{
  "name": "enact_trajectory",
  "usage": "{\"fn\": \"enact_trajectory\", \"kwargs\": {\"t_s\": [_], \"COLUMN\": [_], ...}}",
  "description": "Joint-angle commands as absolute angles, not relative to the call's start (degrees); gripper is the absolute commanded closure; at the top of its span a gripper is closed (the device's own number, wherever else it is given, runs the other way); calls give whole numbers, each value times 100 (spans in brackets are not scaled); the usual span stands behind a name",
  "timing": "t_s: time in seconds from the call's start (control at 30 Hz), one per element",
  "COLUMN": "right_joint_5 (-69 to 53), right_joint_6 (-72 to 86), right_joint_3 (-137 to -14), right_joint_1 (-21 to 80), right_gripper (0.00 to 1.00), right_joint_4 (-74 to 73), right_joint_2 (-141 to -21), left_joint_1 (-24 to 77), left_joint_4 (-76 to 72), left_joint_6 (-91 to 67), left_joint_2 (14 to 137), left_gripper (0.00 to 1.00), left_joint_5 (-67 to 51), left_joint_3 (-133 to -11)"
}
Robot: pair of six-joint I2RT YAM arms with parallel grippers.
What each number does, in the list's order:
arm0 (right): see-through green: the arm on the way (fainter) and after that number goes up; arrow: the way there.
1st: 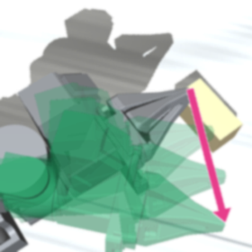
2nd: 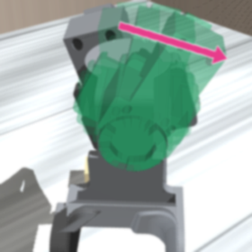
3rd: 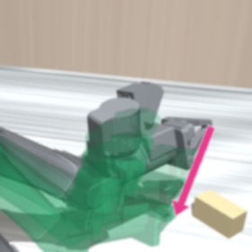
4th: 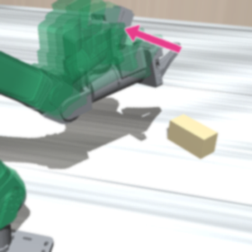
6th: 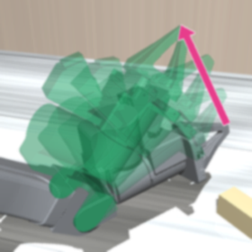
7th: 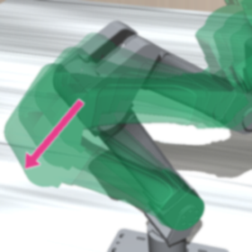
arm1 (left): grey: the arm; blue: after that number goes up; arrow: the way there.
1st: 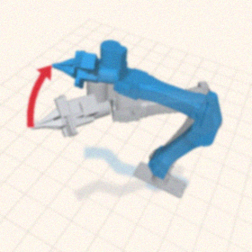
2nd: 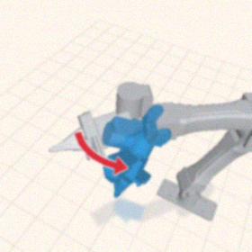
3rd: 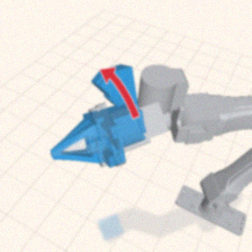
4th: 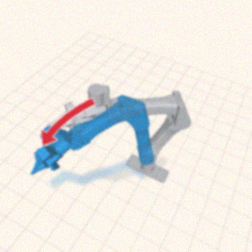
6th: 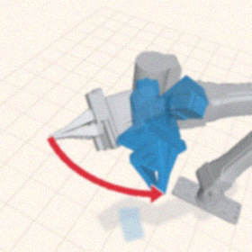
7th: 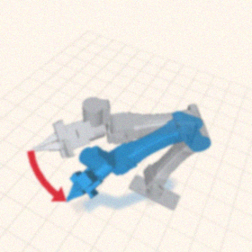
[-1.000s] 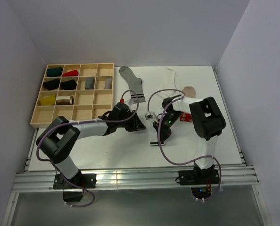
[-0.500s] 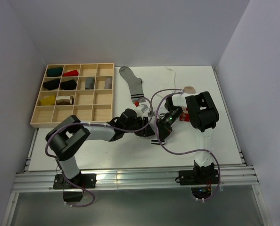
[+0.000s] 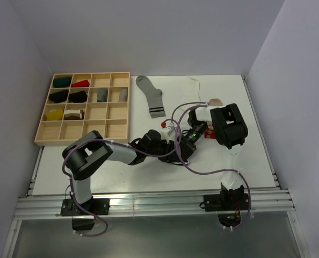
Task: Roll the socks
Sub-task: Roll the sock at the center of the board.
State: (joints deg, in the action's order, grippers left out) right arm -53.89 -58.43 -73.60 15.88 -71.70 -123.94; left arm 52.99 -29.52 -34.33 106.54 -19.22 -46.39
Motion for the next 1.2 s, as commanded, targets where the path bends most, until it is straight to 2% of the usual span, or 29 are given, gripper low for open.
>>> {"fn": "enact_trajectory", "kwargs": {"t_s": [0.0, 0.1, 0.2, 0.3, 0.33, 0.4, 0.43, 0.57, 0.7, 1.17], "right_joint_5": [-5396, -5353, -5291, -5203, -5177, -5063, -5036, -4844, -4659, -4491], "right_joint_6": [-5739, -5608, -5459, -5335, -5213, -5046, -5028, -4755, -4483, -4043], "right_joint_3": [-7541, -7532, -7471, -7409, -7357, -7295, -7251, -7067, -6812, -6583], "right_joint_1": [1529, 1529, 1529, 1529, 1521, 1529, 1529, 1521, 1494, 835], "right_gripper": [88, 88, 88, 87, 87, 85, 84, 69, 59, 50], "right_joint_4": [-7049, -6935, -6742, -6601, -6461, -6320, -6241, -5854, -5441, -4878], "right_joint_2": [-12489, -12480, -12437, -12332, -12296, -12182, -12147, -11753, -11269, -9923], "left_joint_1": [5405, 5414, 5405, 5405, 5405, 5405, 5397, 5283, 5177, 4746], "left_joint_4": [-3155, -3120, -2901, -2664, -2602, -2479, -2400, -2145, -1846, -1591], "left_joint_6": [-3252, -3287, -3331, -3471, -3541, -3656, -3778, -4183, -4412, -4834], "left_joint_2": [10723, 10714, 10793, 10942, 10986, 11083, 11109, 11284, 11320, 11381], "left_gripper": [59, 61, 70, 81, 90, 94, 100, 100, 100, 100], "left_joint_5": [-2118, -2136, -2144, -2223, -2258, -2303, -2294, -2329, -2295, -2725], "left_joint_3": [-4764, -4755, -4860, -4983, -5018, -5054, -5080, -5115, -5150, -5080]}}
